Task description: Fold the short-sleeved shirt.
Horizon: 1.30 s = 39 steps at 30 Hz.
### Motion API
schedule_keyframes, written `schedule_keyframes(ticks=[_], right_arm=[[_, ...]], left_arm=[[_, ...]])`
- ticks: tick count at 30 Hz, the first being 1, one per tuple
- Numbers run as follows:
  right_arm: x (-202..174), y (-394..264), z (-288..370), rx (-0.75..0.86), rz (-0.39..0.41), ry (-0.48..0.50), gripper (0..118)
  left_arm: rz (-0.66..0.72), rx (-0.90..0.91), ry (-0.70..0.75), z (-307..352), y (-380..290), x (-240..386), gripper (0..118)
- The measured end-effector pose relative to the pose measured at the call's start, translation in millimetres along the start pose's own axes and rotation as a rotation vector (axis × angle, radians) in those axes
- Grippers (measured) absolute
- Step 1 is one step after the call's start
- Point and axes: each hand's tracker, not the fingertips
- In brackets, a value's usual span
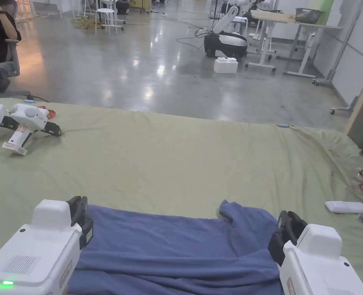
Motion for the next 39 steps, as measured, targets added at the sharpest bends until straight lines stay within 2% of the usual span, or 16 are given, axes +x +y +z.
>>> schedule_keyframes(ticks=[2,8,13,17,18,20,21,22,24,25,30,33,36,38,39], right_arm=[[-4,1,6,0.026,0.011,-0.015,4],[-5,-1,15,0.037,0.017,-0.014,2],[0,-6,14,0.002,0.019,-0.009,2],[5,-15,8,-0.057,0.023,-0.003,2],[7,-17,8,-0.069,0.022,-0.004,2],[10,-22,5,-0.092,0.025,-0.010,2],[11,-24,4,-0.103,0.025,-0.015,2],[13,-26,5,-0.111,0.024,-0.018,2],[15,-29,3,-0.127,0.022,-0.026,2],[16,-30,3,-0.135,0.021,-0.030,2],[23,-38,2,-0.172,0.031,-0.044,2],[27,-43,0,-0.195,0.041,-0.054,2],[31,-50,-1,-0.228,0.047,-0.058,3],[37,-57,-3,-0.270,0.052,-0.059,4],[41,-61,-6,-0.313,0.059,-0.053,7]], left_arm=[[-0.001,0.033,0.010,13,2,2,0],[-0.003,0.010,0.016,26,-6,-14,0],[0.083,-0.320,-0.008,-8,-46,-56,0],[0.222,-0.519,-0.050,-43,-86,-90,0],[0.227,-0.552,-0.038,-50,-92,-94,3],[0.200,-0.630,-0.024,-64,-105,-99,23],[0.197,-0.671,-0.036,-72,-110,-102,28],[0.207,-0.714,-0.050,-79,-116,-105,28],[0.233,-0.769,-0.041,-92,-128,-109,59],[0.233,-0.796,-0.023,-98,-133,-110,70],[0.142,-0.818,-0.012,-108,-143,-98,71],[0.080,-0.826,-0.003,-105,-140,-86,62],[0.062,-0.825,-0.026,-102,-136,-76,35],[0.032,-0.806,-0.057,-99,-135,-70,5],[0.036,-0.797,-0.071,-98,-135,-68,4]])
